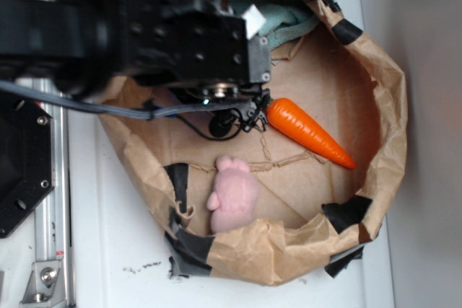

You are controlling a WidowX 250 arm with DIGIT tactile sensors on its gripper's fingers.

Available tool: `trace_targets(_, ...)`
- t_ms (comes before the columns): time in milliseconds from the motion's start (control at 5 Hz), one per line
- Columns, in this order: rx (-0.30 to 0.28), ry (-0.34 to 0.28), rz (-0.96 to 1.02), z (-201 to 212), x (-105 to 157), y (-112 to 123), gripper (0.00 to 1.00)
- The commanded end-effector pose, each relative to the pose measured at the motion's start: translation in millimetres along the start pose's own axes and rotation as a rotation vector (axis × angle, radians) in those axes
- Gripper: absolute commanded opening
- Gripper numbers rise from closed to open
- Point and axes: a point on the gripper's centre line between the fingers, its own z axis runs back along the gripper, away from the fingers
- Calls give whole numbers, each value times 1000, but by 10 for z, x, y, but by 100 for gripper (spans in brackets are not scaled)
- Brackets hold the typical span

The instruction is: Grab the black box.

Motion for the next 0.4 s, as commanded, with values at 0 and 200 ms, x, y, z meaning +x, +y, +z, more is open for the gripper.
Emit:
trace_targets(0,-105,6,-222,966,120,-89,0)
trace_targets(200,-64,-24,-372,971,65,-185,0)
